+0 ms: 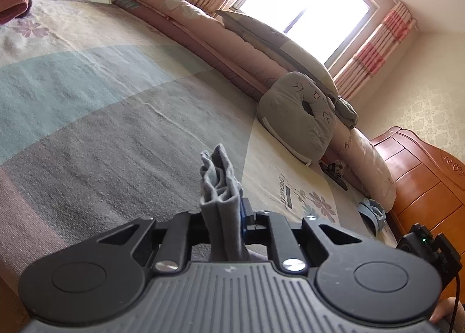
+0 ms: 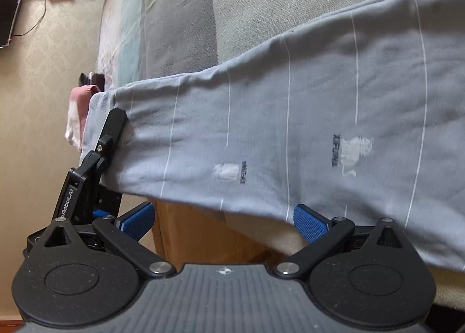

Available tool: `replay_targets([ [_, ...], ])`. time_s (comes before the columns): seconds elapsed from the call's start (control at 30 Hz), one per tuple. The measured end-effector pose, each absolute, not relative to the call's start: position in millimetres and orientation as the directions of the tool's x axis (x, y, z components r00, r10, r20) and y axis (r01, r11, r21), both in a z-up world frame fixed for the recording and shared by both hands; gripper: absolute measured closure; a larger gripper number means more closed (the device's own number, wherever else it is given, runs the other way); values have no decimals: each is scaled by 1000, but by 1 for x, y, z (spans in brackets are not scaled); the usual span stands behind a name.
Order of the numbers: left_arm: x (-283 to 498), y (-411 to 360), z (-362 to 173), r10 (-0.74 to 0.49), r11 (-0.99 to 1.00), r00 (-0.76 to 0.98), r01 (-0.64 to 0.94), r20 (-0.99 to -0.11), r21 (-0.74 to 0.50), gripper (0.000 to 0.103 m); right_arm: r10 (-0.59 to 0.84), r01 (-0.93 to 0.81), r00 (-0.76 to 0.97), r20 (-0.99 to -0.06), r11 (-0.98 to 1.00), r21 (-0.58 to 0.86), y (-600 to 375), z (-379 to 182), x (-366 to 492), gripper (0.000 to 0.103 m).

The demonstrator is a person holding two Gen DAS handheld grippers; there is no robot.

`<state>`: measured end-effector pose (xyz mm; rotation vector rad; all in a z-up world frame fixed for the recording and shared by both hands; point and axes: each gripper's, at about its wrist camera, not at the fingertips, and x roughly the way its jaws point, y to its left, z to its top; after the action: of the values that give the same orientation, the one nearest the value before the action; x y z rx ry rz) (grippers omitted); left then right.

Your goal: Fold clothes

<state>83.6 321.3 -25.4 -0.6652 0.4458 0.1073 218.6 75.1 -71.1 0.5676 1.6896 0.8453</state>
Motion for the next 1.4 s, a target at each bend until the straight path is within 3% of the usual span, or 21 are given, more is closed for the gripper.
replay_targets([
  [0.3,86,286,7,-48,826,922,-180,-384,-535,91,787,-88,-61,-614,608,789,-2,-26,250,0],
  [0.67,99,220,32,-33,860,925,-167,-379,-483,91,827,-71,41,-561,563,824,-102,-14,277,0],
  [1.4,144,98,15,-58,941,838,-135,-542,-310,91,880,-25,153,-450,459,888,-258,-21,279,0],
])
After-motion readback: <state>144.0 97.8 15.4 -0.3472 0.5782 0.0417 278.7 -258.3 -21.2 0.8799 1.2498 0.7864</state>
